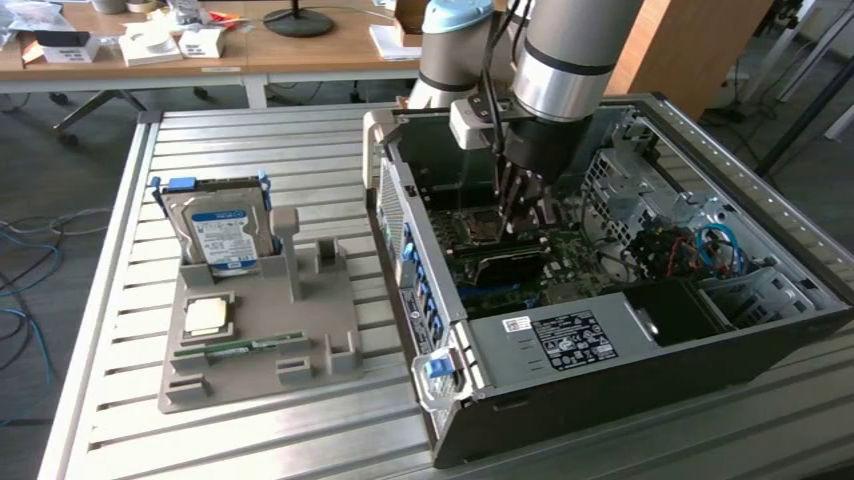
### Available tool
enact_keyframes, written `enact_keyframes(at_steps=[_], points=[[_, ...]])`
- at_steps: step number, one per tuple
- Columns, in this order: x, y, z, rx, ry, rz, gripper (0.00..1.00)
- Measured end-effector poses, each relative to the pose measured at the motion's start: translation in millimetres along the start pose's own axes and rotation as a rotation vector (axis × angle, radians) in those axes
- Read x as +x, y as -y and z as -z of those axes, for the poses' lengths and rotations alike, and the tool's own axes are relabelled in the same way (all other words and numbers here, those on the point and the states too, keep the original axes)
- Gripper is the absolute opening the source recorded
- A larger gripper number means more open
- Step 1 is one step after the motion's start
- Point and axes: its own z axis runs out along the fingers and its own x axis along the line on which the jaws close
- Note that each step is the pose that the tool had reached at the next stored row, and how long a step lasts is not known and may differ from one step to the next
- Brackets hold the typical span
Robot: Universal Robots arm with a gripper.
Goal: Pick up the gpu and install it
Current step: 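Press down on the gpu until it lock into place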
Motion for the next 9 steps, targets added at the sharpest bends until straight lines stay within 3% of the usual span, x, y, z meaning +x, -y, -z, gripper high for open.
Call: enact_keyframes(at_steps=[9], points=[[-8.5, -2.1, -0.6, -0.0001, 0.0000, 0.000, 0.11]])
